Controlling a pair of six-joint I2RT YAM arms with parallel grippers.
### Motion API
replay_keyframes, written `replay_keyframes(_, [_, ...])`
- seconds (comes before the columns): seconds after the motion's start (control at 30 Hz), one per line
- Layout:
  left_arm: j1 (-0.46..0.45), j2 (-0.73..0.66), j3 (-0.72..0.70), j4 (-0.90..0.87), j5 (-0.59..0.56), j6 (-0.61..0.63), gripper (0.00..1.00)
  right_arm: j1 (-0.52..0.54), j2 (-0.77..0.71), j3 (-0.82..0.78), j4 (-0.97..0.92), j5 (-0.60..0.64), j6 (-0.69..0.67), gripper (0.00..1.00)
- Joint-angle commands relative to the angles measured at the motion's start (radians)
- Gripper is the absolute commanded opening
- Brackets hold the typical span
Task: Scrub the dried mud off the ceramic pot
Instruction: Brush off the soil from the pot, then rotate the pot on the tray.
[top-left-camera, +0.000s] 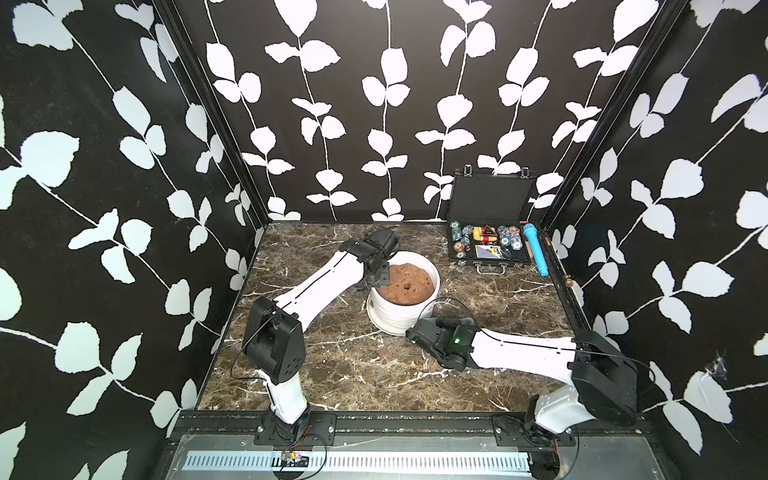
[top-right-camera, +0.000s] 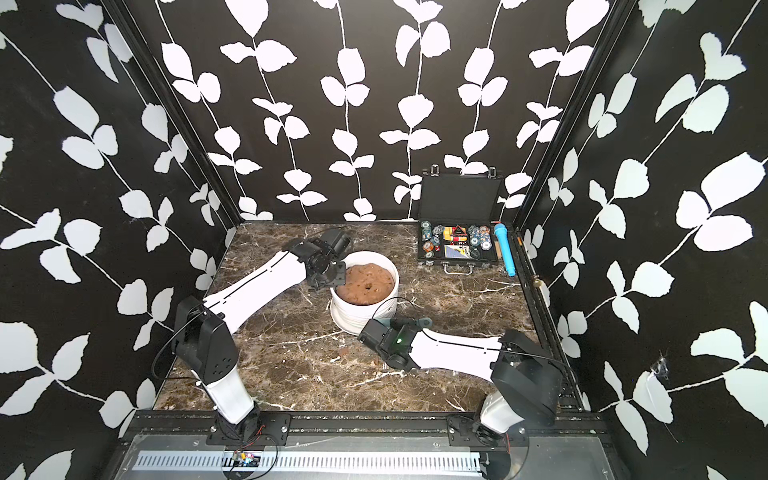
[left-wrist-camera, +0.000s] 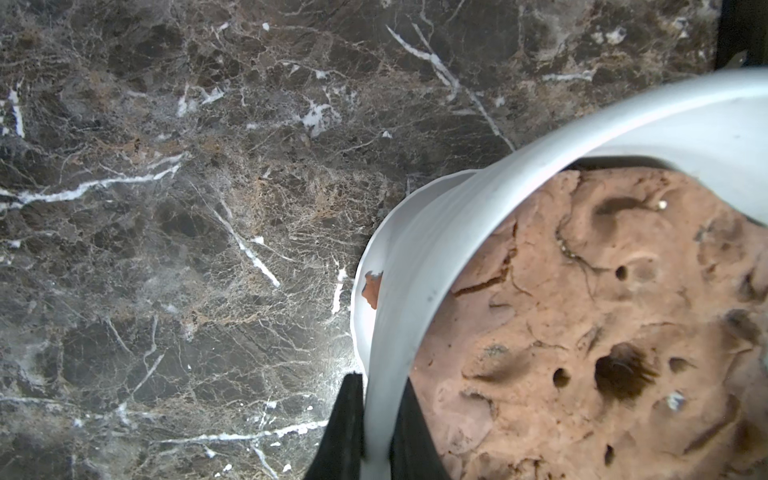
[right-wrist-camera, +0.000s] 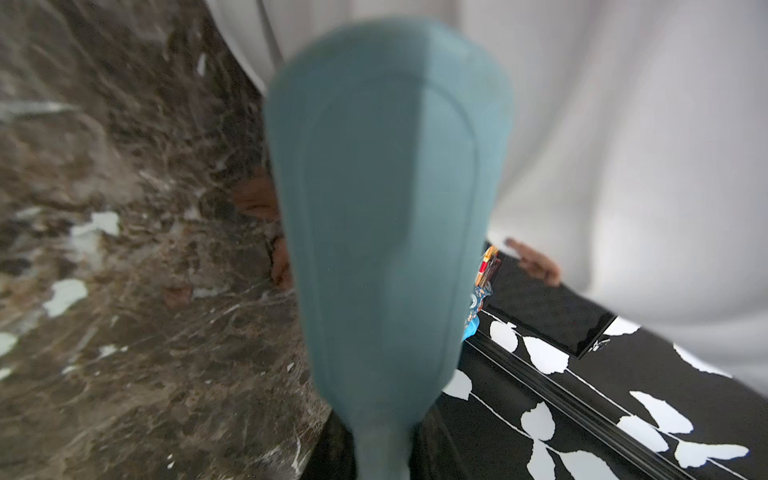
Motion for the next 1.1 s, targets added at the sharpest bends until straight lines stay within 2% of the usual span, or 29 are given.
replay_keyframes(0.0, [0.019,0.036,0.008,-0.018,0.007,0.059,0.0,-0.003,-0.117,0.032,-0.124,-0.045,0.084,0.0])
replay_keyframes(0.1, [0.023,0.047,0.034,-0.018,0.007,0.084,0.0,-0.003,-0.24,0.032,-0.102,-0.226,0.071,0.0])
replay_keyframes(0.17, [0.025,0.053,0.045,-0.015,0.004,0.108,0.0,-0.005,-0.284,0.012,-0.064,-0.288,0.062,0.0])
replay_keyframes(0.33, [0.038,0.055,0.048,0.018,0.01,0.225,0.0,-0.005,-0.281,0.038,-0.027,-0.325,0.068,0.0])
replay_keyframes(0.47, [0.044,0.059,0.047,0.053,0.015,0.39,0.0,-0.013,-0.301,0.039,0.034,-0.35,0.051,0.0])
replay_keyframes(0.63, [0.079,0.08,0.062,0.074,0.126,0.529,0.0,-0.026,-0.295,0.042,0.052,-0.363,0.039,0.0])
replay_keyframes(0.8, [0.092,0.123,0.117,0.061,0.16,0.662,0.01,-0.041,-0.313,0.042,0.064,-0.371,0.038,0.0])
replay_keyframes(1.07, [0.109,0.141,0.221,0.045,0.254,0.704,0.18,-0.051,-0.336,0.043,0.06,-0.37,0.037,0.0])
